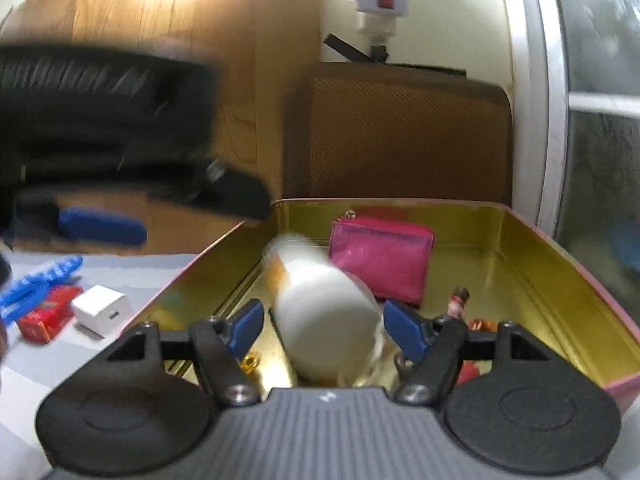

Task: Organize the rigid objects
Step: 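Carry the pill bottle into the pink tin and open the right gripper, then move the right gripper to the red cigarette pack and grasp it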

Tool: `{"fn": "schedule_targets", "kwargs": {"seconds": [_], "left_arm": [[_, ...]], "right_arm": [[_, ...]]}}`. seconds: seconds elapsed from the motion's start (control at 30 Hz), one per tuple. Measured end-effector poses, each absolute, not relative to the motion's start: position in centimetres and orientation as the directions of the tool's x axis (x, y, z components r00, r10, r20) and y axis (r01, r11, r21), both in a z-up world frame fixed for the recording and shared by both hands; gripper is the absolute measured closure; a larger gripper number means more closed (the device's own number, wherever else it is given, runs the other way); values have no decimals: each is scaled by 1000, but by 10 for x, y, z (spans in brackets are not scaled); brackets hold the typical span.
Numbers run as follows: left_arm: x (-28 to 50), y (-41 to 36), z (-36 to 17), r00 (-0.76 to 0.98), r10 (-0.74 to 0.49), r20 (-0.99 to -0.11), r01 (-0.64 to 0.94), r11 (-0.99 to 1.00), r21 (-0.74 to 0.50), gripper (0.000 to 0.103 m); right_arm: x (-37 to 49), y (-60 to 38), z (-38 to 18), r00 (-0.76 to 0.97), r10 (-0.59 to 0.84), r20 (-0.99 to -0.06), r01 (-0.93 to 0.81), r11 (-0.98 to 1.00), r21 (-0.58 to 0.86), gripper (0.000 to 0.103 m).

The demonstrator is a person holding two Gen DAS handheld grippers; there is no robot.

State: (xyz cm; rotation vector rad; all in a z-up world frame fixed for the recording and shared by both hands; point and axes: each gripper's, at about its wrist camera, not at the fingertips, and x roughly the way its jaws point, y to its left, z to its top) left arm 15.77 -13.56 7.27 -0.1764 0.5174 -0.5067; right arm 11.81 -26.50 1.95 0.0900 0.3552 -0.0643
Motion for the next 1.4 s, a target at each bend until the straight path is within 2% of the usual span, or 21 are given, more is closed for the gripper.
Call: {"fn": "schedule_targets", "kwargs": {"seconds": [0.1, 0.4, 0.6, 0.83, 1.0, 1.07, 1.13, 1.2, 1.4], "left_arm": [[153, -133, 68, 758, -479, -442, 403, 878, -260, 7], [118, -102, 67, 808, -412, -421, 367, 911, -187, 7], [98, -72, 54, 831, -341, -440, 302, 940, -158, 7], [88, -49, 38, 833, -288, -472, 257, 958, -131, 7], [85, -23, 25, 839, -237, -490, 208, 972, -113, 7], [84, -9, 21, 846, -212, -489, 180, 977, -113, 7], [84, 8, 18, 855, -171, -490, 134, 985, -110, 7], [85, 28, 15, 864, -127, -488, 80, 990, -116, 7], [88, 77, 7, 881, -26, -472, -68, 981, -181, 7]], "right_arm": [[107, -269, 15, 942, -50, -332, 83, 993, 86, 28], [70, -272, 20, 963, -55, -264, 99, 982, 158, 27], [46, -264, 22, 975, -63, -214, 107, 974, 202, 26], [30, -242, 17, 974, -13, -225, 68, 969, 236, 26], [28, -214, 13, 969, 52, -242, -3, 980, 199, 24], [28, -201, 12, 966, 82, -246, -39, 984, 174, 18], [31, -187, 12, 961, 114, -252, -82, 988, 134, 5], [32, -170, 12, 958, 143, -249, -128, 989, 77, 0], [53, -120, 14, 925, 248, -287, -272, 961, -45, 0]]}}
